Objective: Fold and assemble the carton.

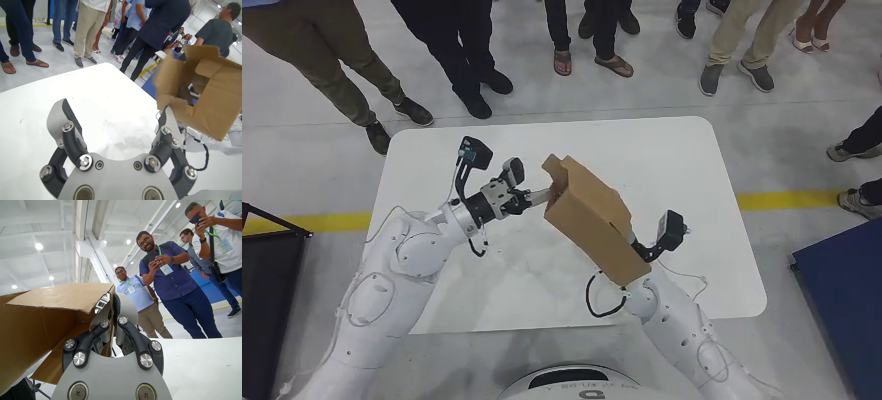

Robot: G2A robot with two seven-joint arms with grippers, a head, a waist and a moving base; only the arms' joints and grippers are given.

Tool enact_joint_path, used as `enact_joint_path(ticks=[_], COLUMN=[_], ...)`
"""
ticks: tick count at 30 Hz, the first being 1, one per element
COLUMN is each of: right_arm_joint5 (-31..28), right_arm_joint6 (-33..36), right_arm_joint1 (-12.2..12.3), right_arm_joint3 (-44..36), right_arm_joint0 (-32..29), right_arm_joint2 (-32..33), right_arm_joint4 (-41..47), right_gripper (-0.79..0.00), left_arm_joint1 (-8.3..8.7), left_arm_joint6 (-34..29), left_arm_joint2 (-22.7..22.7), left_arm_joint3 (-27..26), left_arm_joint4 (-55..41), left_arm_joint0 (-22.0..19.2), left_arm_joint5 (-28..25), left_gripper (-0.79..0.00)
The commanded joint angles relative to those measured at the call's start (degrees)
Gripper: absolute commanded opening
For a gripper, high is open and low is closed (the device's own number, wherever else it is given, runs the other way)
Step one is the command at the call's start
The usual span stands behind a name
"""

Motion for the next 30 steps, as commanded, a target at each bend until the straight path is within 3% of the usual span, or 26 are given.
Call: enact_joint_path(ticks=[1,12,23,30], right_arm_joint5=[0.1,0.2,0.0,0.1], right_arm_joint6=[0.1,0.1,-0.1,-0.3], right_arm_joint1=[-0.1,-0.3,-0.5,-0.6], right_arm_joint3=[0.2,0.8,1.8,2.4], right_arm_joint0=[0.0,-0.1,0.3,0.5], right_arm_joint2=[0.0,0.2,0.8,0.8], right_arm_joint4=[0.0,0.0,0.6,0.3], right_gripper=[-0.785,-0.785,-0.785,-0.785], left_arm_joint1=[-0.15,-0.31,0.77,1.13], left_arm_joint6=[-0.4,-0.2,2.4,6.4], left_arm_joint2=[0.8,0.9,-7.5,-13.3], left_arm_joint3=[0.2,0.6,-2.2,-9.6], left_arm_joint4=[0.2,2.0,3.4,1.9], left_arm_joint0=[-0.9,-2.3,1.9,4.6], left_arm_joint5=[0.2,1.2,2.6,3.5], left_gripper=[0.000,0.000,0.000,0.000])
